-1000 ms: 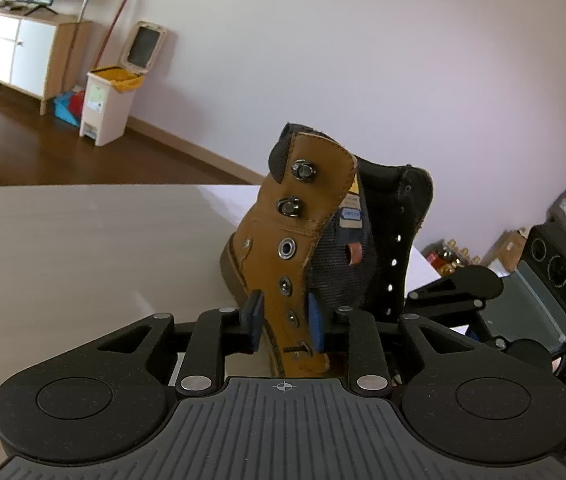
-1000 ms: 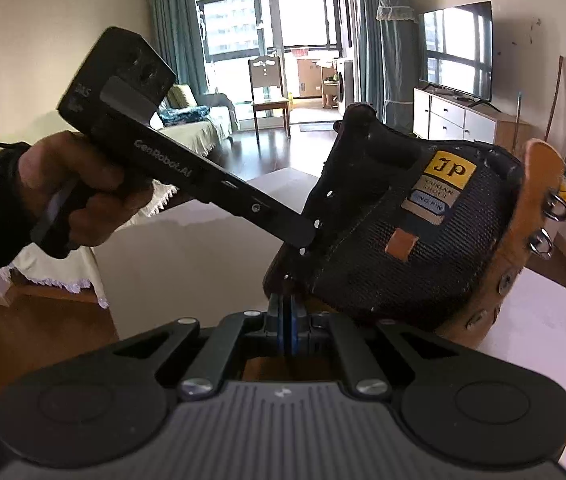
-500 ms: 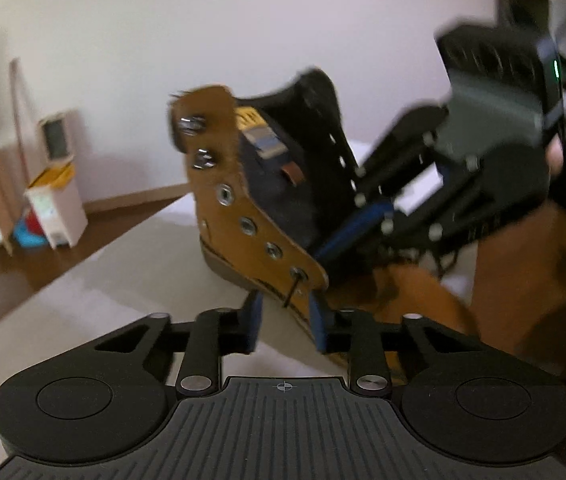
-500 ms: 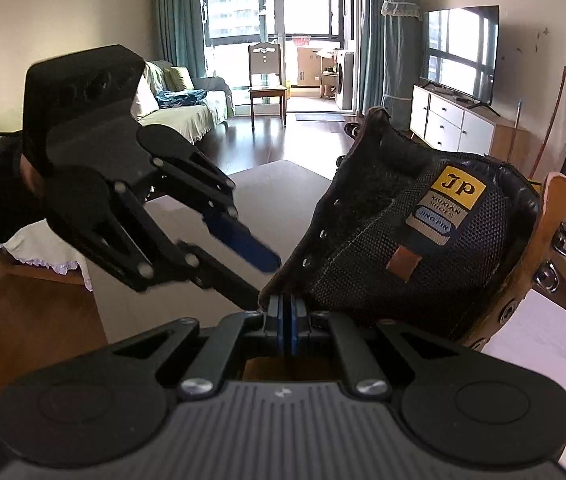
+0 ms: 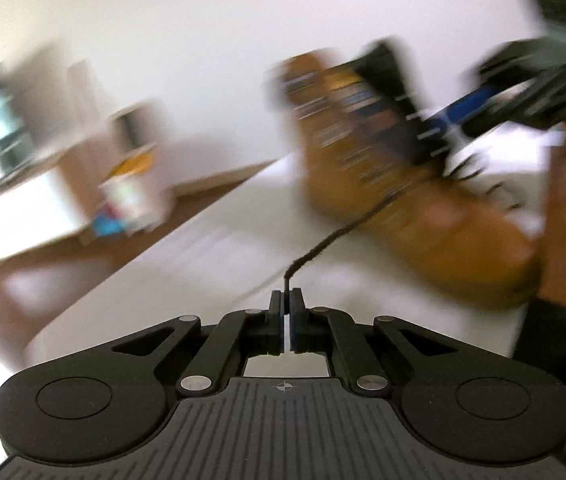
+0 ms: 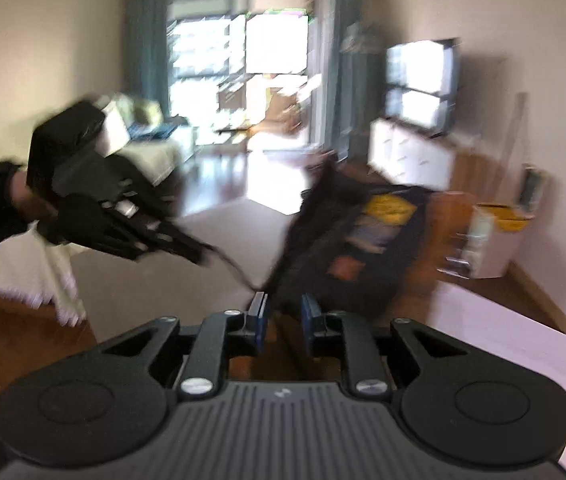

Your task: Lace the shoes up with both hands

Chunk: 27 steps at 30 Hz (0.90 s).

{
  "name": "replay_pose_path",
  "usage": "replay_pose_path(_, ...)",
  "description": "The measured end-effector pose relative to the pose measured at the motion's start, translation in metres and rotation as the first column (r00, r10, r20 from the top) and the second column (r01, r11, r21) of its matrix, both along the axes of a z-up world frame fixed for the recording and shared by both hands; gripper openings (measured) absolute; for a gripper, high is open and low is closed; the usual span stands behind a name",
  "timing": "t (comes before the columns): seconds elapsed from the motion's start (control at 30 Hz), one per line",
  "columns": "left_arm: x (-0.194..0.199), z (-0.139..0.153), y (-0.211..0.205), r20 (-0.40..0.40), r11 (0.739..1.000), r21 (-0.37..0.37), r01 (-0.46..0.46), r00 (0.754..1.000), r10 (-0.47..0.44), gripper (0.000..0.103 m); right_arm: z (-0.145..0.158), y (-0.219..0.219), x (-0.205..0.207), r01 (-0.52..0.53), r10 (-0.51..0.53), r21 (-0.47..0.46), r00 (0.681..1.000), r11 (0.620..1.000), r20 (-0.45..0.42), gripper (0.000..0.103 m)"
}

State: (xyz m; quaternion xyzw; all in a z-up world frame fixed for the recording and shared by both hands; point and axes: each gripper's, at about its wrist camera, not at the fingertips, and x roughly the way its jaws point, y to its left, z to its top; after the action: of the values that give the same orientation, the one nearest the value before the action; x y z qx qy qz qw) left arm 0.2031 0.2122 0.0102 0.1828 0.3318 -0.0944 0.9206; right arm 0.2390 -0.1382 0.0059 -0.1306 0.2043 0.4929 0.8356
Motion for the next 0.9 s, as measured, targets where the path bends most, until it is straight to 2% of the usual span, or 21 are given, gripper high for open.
replay_pose_path(0.07,-0.012,0.0,0.02,-0.012,0.99,0.059,-0.125,0.992,0.126,0.002,0.0,-0.032,0.0,0.13,-0.13,0.006,0.991,0.991,0.004,0.022)
replay_pose_path(0.13,-0.028,-0.002,0.04,-0.033,0.962,0.124,-0.244,0.968,0.25,0.002,-0.005,-0.056,0.003,0.226,-0.226,-0.011,0.974,0.974,-0.02,0.024)
replay_pose_path(0.17,-0.031,-0.002,0.042,-0.033,0.956,0.137,-0.261,0.963,0.268,0.002,-0.008,-0.065,0.005,0.26,-0.261,-0.026,0.965,0.965,-0.029,0.025)
replay_pose_path(0.23,-0.04,-0.006,0.048,-0.034,0.918,0.209,-0.337,0.936,0.351,0.002,-0.014,-0.076,0.005,0.289,-0.291,-0.051,0.956,0.956,-0.04,0.025)
replay_pose_path(0.33,-0.043,-0.008,0.053,-0.029,0.876,0.234,-0.421,0.898,0.44,0.002,-0.028,-0.086,0.003,0.301,-0.307,-0.09,0.949,0.949,-0.069,0.025)
replay_pose_path(0.43,-0.041,-0.008,0.056,-0.03,0.846,0.266,-0.462,0.874,0.486,0.002,-0.041,-0.088,0.002,0.284,-0.294,-0.124,0.952,0.951,-0.079,0.026)
replay_pose_path(0.5,-0.045,-0.006,0.057,-0.045,0.858,0.243,-0.452,0.879,0.475,0.002,-0.049,-0.088,0.0,0.283,-0.295,-0.158,0.954,0.946,-0.06,0.029)
replay_pose_path(0.6,-0.053,-0.01,0.053,-0.058,0.872,0.246,-0.422,0.892,0.448,0.002,-0.058,-0.089,0.001,0.268,-0.28,-0.198,0.959,0.943,-0.036,0.029)
replay_pose_path(0.7,-0.054,-0.013,0.051,-0.068,0.883,0.229,-0.41,0.898,0.435,0.002,-0.066,-0.084,0.003,0.202,-0.21,-0.246,0.978,0.948,-0.003,0.03)
replay_pose_path(0.9,-0.059,-0.019,0.05,-0.107,0.91,0.141,-0.389,0.908,0.405,0.004,-0.077,-0.077,0.026,0.097,-0.111,-0.266,0.993,0.959,-0.036,0.03)
